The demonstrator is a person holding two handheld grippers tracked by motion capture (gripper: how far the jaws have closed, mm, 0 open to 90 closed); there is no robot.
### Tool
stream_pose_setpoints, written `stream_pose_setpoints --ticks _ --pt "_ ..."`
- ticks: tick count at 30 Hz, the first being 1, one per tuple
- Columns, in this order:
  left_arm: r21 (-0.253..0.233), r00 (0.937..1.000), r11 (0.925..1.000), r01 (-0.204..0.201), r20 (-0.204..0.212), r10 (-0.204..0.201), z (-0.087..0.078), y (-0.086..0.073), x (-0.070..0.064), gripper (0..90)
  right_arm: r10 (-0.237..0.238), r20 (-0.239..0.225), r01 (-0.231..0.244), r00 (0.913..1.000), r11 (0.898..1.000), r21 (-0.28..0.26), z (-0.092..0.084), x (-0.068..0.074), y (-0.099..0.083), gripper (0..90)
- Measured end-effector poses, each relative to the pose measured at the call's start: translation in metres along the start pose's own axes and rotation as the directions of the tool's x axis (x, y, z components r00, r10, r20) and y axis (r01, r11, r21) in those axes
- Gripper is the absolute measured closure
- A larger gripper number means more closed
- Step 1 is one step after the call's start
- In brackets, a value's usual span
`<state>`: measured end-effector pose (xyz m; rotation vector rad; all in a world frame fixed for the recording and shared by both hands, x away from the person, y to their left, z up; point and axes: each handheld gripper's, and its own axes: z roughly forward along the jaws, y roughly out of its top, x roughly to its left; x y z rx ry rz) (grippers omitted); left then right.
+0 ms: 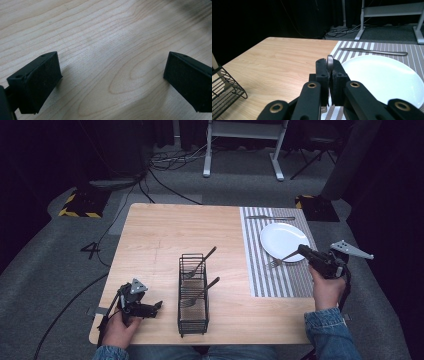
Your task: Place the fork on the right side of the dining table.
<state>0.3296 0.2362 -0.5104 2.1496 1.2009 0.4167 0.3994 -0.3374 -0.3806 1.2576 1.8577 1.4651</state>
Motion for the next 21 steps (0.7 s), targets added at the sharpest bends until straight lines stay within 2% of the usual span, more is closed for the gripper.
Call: stream_pose_setpoints --ticks 21 --pt "0.0 1.0 1.0 0.0 0.0 0.0 0.0 0.0 0.0 1.2 0.001 -0.024 0.0 0.9997 0.999 0.054 0.018 0.006 -0.015 86.3"
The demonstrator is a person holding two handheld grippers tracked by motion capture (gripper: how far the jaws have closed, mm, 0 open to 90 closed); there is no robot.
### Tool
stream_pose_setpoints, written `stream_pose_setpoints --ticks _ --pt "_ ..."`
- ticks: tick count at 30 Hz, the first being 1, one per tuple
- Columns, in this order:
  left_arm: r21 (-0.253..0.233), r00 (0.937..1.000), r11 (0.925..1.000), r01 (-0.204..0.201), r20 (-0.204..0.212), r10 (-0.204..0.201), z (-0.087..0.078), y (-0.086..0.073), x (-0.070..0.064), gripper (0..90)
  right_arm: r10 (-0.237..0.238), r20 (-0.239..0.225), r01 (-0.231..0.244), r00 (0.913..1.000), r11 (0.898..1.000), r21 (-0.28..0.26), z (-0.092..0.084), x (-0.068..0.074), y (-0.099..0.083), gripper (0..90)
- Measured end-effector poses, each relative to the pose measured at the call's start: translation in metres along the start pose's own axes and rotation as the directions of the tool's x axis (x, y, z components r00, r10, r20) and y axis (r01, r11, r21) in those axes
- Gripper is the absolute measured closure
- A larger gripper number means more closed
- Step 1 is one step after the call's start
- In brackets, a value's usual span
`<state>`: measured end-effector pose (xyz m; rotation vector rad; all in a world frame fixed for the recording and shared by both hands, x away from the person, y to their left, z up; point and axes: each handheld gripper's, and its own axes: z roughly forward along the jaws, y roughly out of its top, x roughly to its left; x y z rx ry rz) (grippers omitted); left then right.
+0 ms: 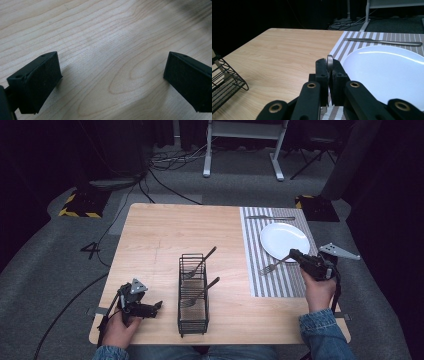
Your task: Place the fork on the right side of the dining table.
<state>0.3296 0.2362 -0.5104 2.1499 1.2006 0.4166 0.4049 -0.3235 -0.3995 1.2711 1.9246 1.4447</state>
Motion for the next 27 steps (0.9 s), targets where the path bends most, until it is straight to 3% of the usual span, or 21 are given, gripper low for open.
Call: stream_pose_setpoints --ticks 9,17,20,27 --pt "0.0 1.0 1.0 0.0 0.0 0.0 0.0 0.0 0.0 1.2 0.008 0.031 -0.008 0.9995 1.0 0.008 0.0 -0.005 0.0 84.1" --pt "0.0 1.0 1.0 0.0 0.0 0.0 0.0 0.0 0.0 1.2 -0.022 0.082 0.021 0.9964 1.0 0.014 0.003 -0.012 0.0 63.4" --pt "0.002 1.0 1.0 0.0 0.0 0.0 0.0 0.0 0.0 1.2 -0.028 0.087 0.024 0.9958 0.999 0.046 0.007 -0.02 0.001 59.4" --pt "-0.001 1.0 1.0 0.0 0.0 0.0 0.0 0.0 0.0 1.2 0.018 0.077 -0.027 0.9968 0.994 0.105 0.012 -0.037 0.002 50.5"
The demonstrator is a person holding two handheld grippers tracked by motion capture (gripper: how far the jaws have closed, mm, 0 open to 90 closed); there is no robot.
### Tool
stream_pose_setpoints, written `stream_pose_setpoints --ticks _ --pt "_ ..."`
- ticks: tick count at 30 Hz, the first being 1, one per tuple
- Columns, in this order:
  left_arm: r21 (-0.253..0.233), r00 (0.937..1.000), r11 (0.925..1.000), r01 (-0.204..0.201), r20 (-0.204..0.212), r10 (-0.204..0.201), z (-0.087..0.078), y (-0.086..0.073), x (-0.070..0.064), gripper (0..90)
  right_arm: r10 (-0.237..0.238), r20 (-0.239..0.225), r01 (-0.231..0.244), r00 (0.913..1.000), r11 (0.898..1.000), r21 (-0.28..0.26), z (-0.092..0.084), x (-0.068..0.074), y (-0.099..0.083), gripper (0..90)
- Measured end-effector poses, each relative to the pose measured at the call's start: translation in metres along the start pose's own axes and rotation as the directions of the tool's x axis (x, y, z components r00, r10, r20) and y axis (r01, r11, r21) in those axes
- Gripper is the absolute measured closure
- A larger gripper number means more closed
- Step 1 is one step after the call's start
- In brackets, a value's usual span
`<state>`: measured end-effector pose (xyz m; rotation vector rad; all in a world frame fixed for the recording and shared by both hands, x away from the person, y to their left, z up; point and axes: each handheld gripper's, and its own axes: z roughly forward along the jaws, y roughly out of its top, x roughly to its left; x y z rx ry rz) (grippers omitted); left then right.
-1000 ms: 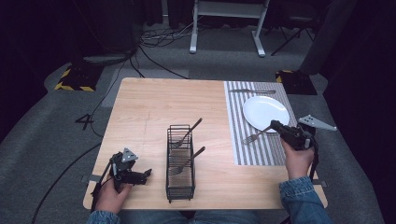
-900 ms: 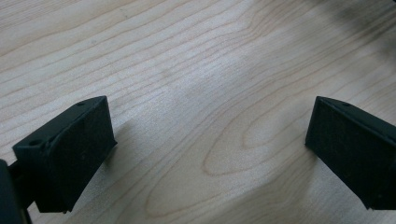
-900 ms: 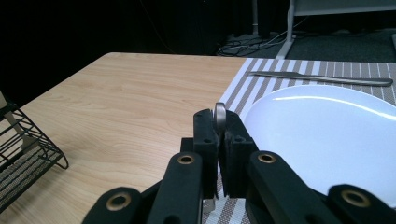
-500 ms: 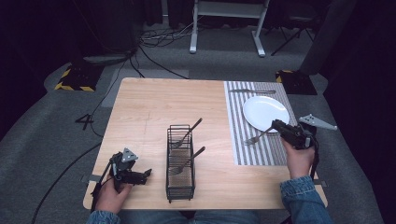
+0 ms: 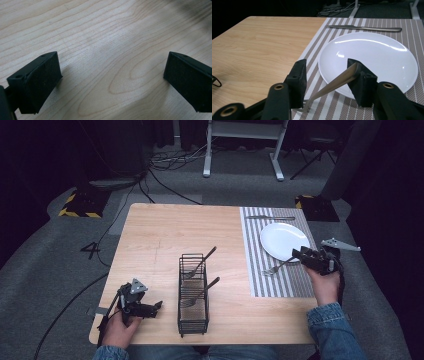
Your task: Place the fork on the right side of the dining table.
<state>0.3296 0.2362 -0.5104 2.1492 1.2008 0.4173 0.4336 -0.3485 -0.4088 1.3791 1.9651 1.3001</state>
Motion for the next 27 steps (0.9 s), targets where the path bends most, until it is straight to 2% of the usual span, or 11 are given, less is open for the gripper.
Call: stream_pose_setpoints --ticks 6,9,21,23,27 --pt "0.0 1.0 1.0 0.0 0.0 0.0 0.0 0.0 0.0 1.2 0.019 0.004 -0.019 0.9998 1.0 0.007 0.0 -0.006 -0.005 47.9" --pt "0.0 1.0 1.0 0.0 0.0 0.0 0.0 0.0 0.0 1.2 0.043 0.002 -0.043 0.9991 0.999 0.026 0.0 -0.013 -0.009 45.8" --pt "0.003 1.0 1.0 -0.001 0.0 0.001 0.0 0.0 0.0 1.2 0.093 -0.004 -0.093 0.9956 0.993 0.071 0.001 -0.032 -0.022 41.8" --pt "0.002 1.0 1.0 0.0 0.0 0.0 0.0 0.0 0.0 1.2 0.129 -0.01 -0.128 0.9915 0.987 0.098 0.002 -0.037 -0.025 41.2" --pt "0.001 1.0 1.0 0.0 0.0 0.0 0.0 0.0 0.0 1.2 0.154 -0.004 -0.152 0.9881 0.982 0.115 0.002 -0.043 -0.031 43.8"
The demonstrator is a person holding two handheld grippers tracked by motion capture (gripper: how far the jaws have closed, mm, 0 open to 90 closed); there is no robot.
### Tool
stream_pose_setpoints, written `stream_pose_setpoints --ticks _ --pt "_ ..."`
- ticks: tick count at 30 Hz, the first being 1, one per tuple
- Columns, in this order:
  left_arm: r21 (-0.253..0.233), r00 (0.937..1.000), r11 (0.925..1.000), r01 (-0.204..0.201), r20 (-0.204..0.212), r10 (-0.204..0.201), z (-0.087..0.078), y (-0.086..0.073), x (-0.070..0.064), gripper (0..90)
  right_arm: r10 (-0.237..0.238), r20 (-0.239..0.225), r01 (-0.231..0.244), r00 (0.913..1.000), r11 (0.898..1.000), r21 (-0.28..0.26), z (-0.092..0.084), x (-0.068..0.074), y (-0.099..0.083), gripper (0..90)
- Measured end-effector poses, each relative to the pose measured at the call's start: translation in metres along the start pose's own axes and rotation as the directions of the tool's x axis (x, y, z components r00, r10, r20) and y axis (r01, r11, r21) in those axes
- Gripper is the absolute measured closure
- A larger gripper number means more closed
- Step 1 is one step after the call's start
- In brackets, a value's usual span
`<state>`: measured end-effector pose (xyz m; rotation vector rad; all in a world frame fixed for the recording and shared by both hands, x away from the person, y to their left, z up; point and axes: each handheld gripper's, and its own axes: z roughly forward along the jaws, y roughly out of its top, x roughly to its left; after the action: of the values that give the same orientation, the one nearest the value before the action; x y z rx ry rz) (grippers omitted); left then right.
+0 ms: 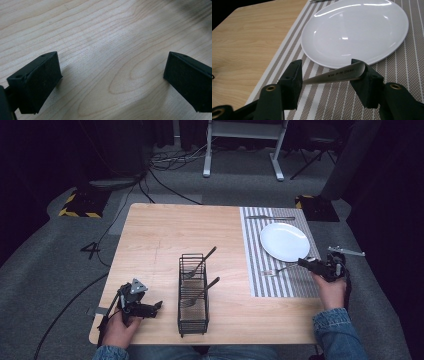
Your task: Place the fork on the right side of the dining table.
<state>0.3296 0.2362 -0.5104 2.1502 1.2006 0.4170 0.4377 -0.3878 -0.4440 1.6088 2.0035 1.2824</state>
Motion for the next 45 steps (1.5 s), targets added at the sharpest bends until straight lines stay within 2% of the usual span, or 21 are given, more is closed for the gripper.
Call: stream_pose_setpoints --ticks 6,16,24,27,31,37,42,45 --pt "0.0 1.0 1.0 0.0 0.0 0.0 0.0 0.0 0.0 1.2 0.029 0.011 -0.029 0.9995 0.999 0.025 0.002 -0.009 -0.007 42.9" --pt "0.0 1.0 1.0 0.0 0.0 0.0 0.0 0.0 0.0 1.2 0.046 0.027 -0.048 0.9986 0.998 0.047 0.007 -0.018 -0.013 42.6" --pt "0.0 1.0 1.0 0.0 0.0 0.0 0.0 0.0 0.0 1.2 0.063 0.084 -0.068 0.9944 0.996 0.057 0.005 -0.027 -0.016 42.3" --pt "0.0 1.0 1.0 0.0 0.0 0.0 0.0 0.0 0.0 1.2 0.058 0.126 -0.068 0.9903 0.995 0.072 0.005 -0.03 -0.017 42.2" --pt "0.002 1.0 1.0 -0.003 0.0 0.003 0.0 0.0 0.0 1.2 0.06 0.146 -0.068 0.9875 0.996 0.052 0.004 -0.034 -0.018 41.6" --pt "0.003 1.0 1.0 -0.002 0.0 0.002 0.0 0.0 0.0 1.2 0.049 0.144 -0.054 0.9883 0.998 0.03 -0.003 -0.034 -0.015 41.1" --pt "0.003 1.0 1.0 -0.003 0.0 0.003 0.0 0.0 0.0 1.2 0.037 0.117 -0.044 0.9924 0.998 0.052 -0.007 -0.028 -0.018 40.5" --pt "0.003 1.0 1.0 -0.003 0.0 0.003 0.0 0.0 0.0 1.2 0.043 0.081 -0.049 0.9958 0.996 0.079 -0.012 -0.018 -0.025 41.7"
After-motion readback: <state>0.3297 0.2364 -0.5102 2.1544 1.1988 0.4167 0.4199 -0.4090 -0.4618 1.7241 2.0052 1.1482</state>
